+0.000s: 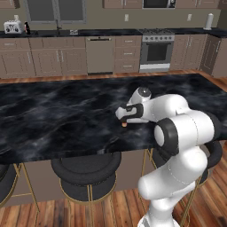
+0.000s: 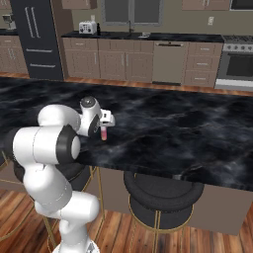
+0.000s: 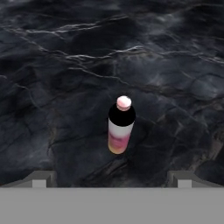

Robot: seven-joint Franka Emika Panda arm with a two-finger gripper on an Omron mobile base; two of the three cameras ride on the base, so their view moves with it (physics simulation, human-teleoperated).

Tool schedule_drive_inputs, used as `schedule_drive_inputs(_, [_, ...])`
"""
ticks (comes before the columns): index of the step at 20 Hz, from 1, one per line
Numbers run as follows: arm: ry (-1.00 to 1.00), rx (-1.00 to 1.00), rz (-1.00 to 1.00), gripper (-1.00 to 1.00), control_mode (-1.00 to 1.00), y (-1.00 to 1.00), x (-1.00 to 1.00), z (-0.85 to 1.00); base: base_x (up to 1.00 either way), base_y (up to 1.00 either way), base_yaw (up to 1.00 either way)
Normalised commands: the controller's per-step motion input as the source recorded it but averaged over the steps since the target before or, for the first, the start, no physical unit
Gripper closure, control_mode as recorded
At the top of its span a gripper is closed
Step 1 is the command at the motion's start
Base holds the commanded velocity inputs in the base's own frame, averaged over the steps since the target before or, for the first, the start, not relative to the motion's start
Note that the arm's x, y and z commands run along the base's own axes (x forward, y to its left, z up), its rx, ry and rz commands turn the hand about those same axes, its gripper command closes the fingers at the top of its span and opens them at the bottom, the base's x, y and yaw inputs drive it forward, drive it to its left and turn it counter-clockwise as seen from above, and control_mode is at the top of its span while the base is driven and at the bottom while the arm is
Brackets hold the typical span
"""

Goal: Place the large bottle from the dining counter next to the other large bottle outside the sink, and place the small bottle from the dining counter next to the other small bottle inside the sink.

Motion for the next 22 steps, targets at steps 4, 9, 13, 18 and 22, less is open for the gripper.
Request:
schedule_drive_inputs(4, [-0.01, 0.00, 0.00, -1.00, -1.00, 0.00, 0.04, -0.06, 0.00, 0.00, 0.00])
schedule_drive_inputs(9, [0.00, 0.00, 0.00, -1.00, -1.00, 0.00, 0.10, -0.07, 0.00, 0.00, 0.00])
schedule_drive_inputs(13, [0.00, 0.00, 0.00, -1.00, -1.00, 0.00, 0.11, -0.06, 0.00, 0.00, 0.00])
schedule_drive_inputs(18, [0.00, 0.00, 0.00, -1.00, -1.00, 0.00, 0.16, -0.06, 0.00, 0.00, 0.00])
schedule_drive_inputs(22, [0.00, 0.00, 0.00, -1.00, -1.00, 0.00, 0.16, -0.06, 0.00, 0.00, 0.00])
